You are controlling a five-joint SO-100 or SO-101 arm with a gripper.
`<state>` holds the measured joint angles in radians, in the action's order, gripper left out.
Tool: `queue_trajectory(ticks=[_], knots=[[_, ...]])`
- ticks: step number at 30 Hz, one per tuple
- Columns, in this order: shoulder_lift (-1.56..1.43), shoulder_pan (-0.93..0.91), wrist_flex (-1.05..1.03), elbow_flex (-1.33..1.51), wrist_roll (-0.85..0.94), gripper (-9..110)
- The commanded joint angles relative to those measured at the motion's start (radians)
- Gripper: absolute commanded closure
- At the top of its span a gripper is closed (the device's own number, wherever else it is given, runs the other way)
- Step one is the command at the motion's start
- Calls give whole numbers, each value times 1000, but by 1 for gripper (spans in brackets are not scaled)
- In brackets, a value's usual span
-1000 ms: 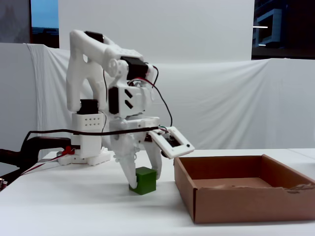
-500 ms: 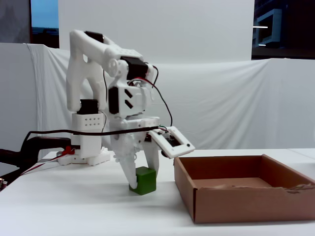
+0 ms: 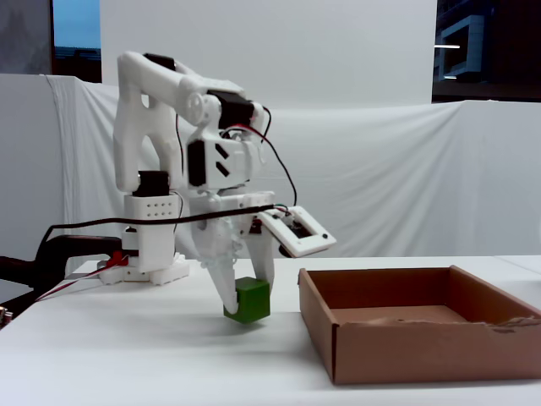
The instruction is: Grasp a green cube and put it in a box.
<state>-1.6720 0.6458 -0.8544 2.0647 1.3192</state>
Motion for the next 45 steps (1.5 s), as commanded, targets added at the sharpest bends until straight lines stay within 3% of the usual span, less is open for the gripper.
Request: queue_trajectory(ticks=[1, 18, 45], knots=[[-87, 17, -31, -8, 14, 89], [-137, 118, -253, -281, 2, 88], [353, 227, -327, -844, -43, 88]])
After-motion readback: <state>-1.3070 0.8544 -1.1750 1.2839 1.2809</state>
